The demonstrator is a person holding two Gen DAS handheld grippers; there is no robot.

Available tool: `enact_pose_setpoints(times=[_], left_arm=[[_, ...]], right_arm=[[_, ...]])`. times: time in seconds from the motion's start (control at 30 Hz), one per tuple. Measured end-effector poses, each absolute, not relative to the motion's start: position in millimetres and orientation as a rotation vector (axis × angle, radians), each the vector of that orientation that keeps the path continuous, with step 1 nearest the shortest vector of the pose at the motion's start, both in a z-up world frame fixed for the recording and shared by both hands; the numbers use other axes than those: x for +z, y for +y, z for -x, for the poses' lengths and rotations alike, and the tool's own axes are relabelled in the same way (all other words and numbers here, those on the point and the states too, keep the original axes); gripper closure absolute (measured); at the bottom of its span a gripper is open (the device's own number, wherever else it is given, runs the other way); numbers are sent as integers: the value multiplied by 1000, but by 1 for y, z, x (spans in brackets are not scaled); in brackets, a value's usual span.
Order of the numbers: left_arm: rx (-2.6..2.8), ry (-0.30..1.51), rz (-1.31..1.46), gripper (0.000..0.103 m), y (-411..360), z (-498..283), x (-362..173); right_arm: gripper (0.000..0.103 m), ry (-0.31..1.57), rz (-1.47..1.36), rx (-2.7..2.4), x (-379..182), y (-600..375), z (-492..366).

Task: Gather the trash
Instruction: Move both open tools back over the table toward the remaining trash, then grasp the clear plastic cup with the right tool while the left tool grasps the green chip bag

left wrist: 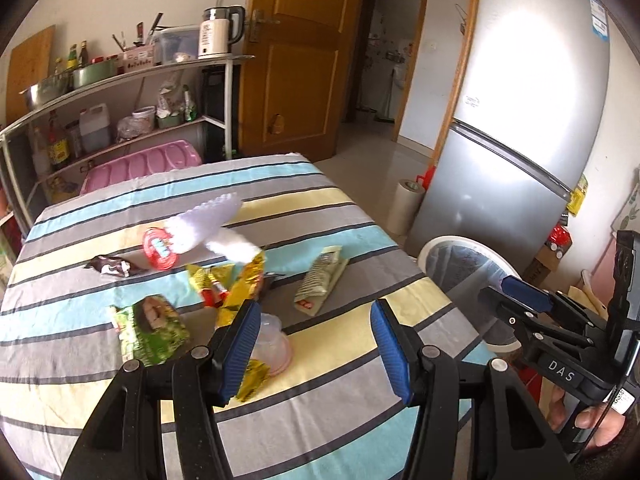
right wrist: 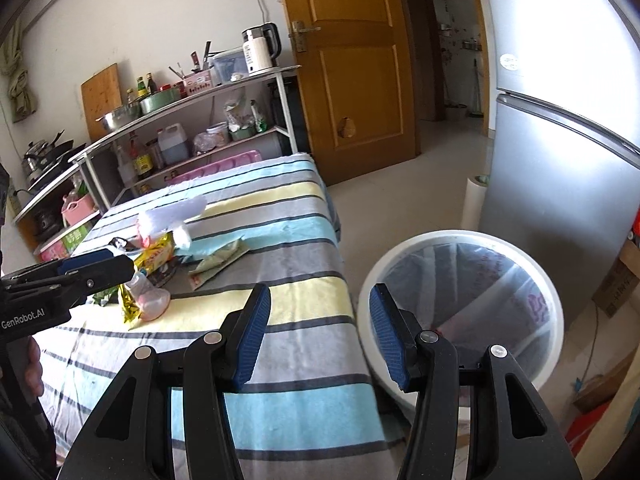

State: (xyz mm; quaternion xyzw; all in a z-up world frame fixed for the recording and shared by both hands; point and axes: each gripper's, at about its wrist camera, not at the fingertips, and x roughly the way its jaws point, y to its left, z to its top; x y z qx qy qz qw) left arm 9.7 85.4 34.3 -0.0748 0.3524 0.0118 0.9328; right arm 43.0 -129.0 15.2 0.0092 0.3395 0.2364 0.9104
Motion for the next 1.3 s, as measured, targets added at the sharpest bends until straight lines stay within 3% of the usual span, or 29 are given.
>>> enact_pose_setpoints(times=[0.63, 1.3], left_arm=[[245, 728, 314, 37, 201, 38, 10], [203, 795, 403, 34, 229, 14, -14]], right_arm=[[45, 774, 134, 752, -1, -4, -32], [45, 876, 181, 790, -21, 47, -53]])
